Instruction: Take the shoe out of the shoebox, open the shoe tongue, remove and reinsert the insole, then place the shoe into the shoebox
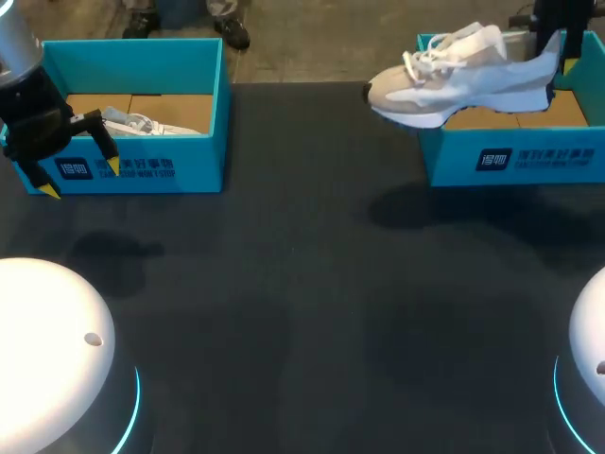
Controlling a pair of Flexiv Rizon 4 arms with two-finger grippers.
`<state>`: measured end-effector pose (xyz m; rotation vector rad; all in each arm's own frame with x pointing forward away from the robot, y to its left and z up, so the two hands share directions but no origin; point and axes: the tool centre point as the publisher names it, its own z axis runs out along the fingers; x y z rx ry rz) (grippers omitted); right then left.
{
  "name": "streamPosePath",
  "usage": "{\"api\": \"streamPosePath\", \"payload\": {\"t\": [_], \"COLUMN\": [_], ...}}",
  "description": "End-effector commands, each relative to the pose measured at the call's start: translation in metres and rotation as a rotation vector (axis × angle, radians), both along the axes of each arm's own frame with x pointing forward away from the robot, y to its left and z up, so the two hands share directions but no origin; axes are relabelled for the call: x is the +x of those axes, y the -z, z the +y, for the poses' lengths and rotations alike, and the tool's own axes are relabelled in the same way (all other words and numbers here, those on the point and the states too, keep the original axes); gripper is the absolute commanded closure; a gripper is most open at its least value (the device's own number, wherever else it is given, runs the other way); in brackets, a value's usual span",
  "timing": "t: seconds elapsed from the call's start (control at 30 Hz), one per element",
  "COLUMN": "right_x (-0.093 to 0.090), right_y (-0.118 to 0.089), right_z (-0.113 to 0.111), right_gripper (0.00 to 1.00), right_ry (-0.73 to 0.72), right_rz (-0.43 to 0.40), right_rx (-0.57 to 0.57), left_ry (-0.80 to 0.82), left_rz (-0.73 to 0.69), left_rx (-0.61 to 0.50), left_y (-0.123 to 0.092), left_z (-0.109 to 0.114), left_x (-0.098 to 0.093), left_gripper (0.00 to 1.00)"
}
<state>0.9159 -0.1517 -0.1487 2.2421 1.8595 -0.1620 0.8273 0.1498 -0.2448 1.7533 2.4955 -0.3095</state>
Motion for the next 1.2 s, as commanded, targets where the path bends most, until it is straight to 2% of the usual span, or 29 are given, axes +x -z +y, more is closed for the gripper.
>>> {"api": "streamPosePath", "payload": {"t": [0.03, 0.77, 1.2], "right_x": [-0.031, -0.128, -0.177], "right_y": [0.001, 0.026, 0.058], "right_z": [0.013, 0.089, 0.136], "right_gripper": [1.0, 1.0, 1.0], "right_ry": [-0.018, -0.068, -0.095], "right_rz": [-0.073, -0.051, -0.019], "right_rx": [-0.011, 0.014, 0.026], "left_ry": [0.0, 0.0, 0.0], "left_rz": [-0.002, -0.002, -0.002], "left_rx": [0.002, 0.002, 0.002], "left_y": [0.0, 0.0, 0.0], "left_z": [0.0, 0.0, 0.0], "left_x": [-0.001, -0.001, -0.001], "left_gripper": [0.0, 0.0, 0.0]}}
